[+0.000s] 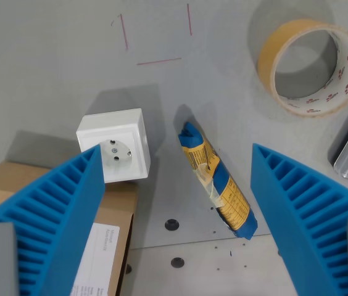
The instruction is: Pick up the blue bag
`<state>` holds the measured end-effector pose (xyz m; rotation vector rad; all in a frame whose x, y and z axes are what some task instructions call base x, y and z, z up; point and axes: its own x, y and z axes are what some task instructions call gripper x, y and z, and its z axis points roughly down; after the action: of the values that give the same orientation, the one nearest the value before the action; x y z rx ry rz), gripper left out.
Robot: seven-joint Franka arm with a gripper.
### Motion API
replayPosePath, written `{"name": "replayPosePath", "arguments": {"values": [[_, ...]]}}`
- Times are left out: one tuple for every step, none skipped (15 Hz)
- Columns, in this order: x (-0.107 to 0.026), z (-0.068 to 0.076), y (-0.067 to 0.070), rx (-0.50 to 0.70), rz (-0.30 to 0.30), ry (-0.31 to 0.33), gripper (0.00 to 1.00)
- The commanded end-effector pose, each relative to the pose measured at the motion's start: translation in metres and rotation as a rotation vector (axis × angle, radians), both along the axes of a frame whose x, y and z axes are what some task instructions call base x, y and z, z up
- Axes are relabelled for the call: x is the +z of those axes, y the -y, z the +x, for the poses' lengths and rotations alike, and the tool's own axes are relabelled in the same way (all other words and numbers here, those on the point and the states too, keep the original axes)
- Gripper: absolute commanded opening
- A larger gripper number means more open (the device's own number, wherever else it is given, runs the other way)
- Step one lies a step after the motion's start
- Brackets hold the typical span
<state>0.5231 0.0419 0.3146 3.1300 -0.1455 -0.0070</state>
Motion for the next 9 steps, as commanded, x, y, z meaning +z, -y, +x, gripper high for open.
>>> {"name": "replayPosePath", "arguments": {"values": [[0.0012, -0.0001, 0.0001, 0.0, 0.0, 0.002, 1.0], [0.0012, -0.0001, 0.0001, 0.0, 0.0, 0.003, 1.0], [0.0012, -0.0001, 0.0001, 0.0, 0.0, 0.003, 1.0], [0.0011, -0.0002, 0.0001, 0.002, 0.0, 0.003, 1.0], [0.0009, -0.0003, 0.0002, 0.004, 0.0, 0.003, 1.0], [0.0006, -0.0005, 0.0002, 0.008, 0.0, 0.003, 1.0], [0.0001, -0.0009, 0.0003, 0.013, 0.0, 0.003, 1.0], [-0.0006, -0.0014, 0.0005, 0.019, -0.001, 0.003, 1.0], [-0.0016, -0.002, 0.0007, 0.025, -0.001, 0.004, 1.0]]}}
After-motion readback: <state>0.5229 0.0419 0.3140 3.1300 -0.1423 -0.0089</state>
